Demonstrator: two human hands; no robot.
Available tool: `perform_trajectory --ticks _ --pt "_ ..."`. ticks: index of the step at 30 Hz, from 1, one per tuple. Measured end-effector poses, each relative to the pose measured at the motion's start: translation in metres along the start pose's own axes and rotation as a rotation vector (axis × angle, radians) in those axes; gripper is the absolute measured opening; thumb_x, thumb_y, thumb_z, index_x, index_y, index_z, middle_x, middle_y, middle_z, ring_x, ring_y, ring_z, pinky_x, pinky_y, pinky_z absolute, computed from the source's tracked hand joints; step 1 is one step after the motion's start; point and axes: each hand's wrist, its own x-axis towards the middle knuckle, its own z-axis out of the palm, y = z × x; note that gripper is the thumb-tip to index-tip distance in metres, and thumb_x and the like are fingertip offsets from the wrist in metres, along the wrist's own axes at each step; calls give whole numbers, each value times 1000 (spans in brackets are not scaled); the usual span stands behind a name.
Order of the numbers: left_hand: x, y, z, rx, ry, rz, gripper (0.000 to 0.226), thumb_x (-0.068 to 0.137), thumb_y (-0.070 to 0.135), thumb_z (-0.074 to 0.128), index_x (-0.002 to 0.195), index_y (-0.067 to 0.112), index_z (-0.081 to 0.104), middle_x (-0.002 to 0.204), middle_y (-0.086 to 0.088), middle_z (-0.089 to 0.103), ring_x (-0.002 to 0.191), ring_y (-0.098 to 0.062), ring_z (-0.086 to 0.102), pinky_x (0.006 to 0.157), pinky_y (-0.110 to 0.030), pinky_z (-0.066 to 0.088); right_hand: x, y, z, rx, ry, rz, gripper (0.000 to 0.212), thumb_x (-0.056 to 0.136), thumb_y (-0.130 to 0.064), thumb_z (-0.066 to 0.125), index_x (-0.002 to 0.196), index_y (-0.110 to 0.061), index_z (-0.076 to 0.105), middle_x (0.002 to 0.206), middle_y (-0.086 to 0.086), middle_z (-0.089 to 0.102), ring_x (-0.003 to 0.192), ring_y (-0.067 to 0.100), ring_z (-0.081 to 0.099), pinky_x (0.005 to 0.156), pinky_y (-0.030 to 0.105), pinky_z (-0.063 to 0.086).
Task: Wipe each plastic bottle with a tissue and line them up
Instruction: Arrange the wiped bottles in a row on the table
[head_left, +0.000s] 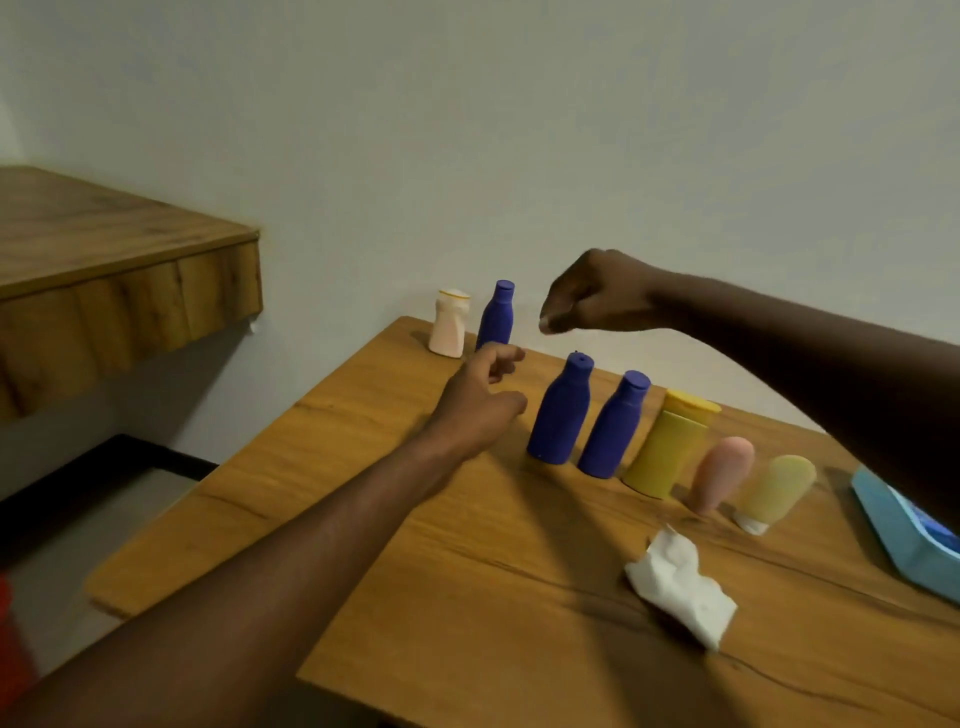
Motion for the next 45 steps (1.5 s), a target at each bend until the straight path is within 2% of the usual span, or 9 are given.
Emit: perform_trajectory --ticks 4,7,11,17,25,32,36,41,45 --pt "-20 3 23 6 2 -68 55 91 6 70 137 32 54 138 7 54 128 -12 52 95 -31 52 -25 1 8 -122 -124 69 37 82 -32 80 117 -21 72 118 -7 70 107 14 63 89 30 48" --pt "-27 -2 36 27 6 -121 58 92 8 70 140 32 48 141 2 53 125 -17 56 99 -40 56 -33 6 19 -205 -117 64 42 82 -22 81 122 -18 70 123 -4 68 107 16 63 86 28 45" --pt "-28 -9 48 73 16 -164 68 90 10 72 146 32 39 143 -2 51 122 -19 57 97 -38 55 -29 13 32 -185 6 86 35 81 -16 80 115 -14 72 113 1 72 104 22 66 91 34 54" --pt "-21 -22 56 114 16 -157 68 90 15 75 146 30 39 144 -1 50 119 -15 57 88 -28 50 -16 21 40 -124 70 70 23 79 -21 84 98 -16 72 104 0 71 97 18 65 82 30 53" --pt "8 -39 53 114 29 -148 77 83 22 83 146 32 39 143 0 53 122 -18 57 99 -40 54 7 33 26 211 89 158 17 78 -15 83 88 -6 73 90 8 75 85 17 70 68 25 54" --pt "62 -46 32 96 27 -119 81 78 14 85 144 31 41 139 1 55 121 -19 58 101 -46 54 60 50 7 307 149 226 25 79 -12 82 98 0 72 96 11 75 91 21 73 75 31 61" --pt "92 -57 20 158 -37 -116 79 78 10 85 144 22 44 132 0 59 119 -19 60 97 -38 55 94 62 14 284 175 244 26 78 -11 83 97 2 72 97 14 75 93 25 74 77 33 62" --pt "118 -78 19 249 -120 -94 70 76 16 89 135 20 51 110 14 57 100 -4 59 72 -17 46 127 76 27 245 156 269 23 78 -9 84 94 2 72 96 15 75 93 26 74 77 32 62" --pt "132 -90 23 348 -133 -71 69 77 31 89 134 21 53 123 7 59 107 -9 56 90 -29 51 143 86 37 239 134 273 24 77 -7 84 95 3 71 95 15 74 92 26 74 77 32 62"
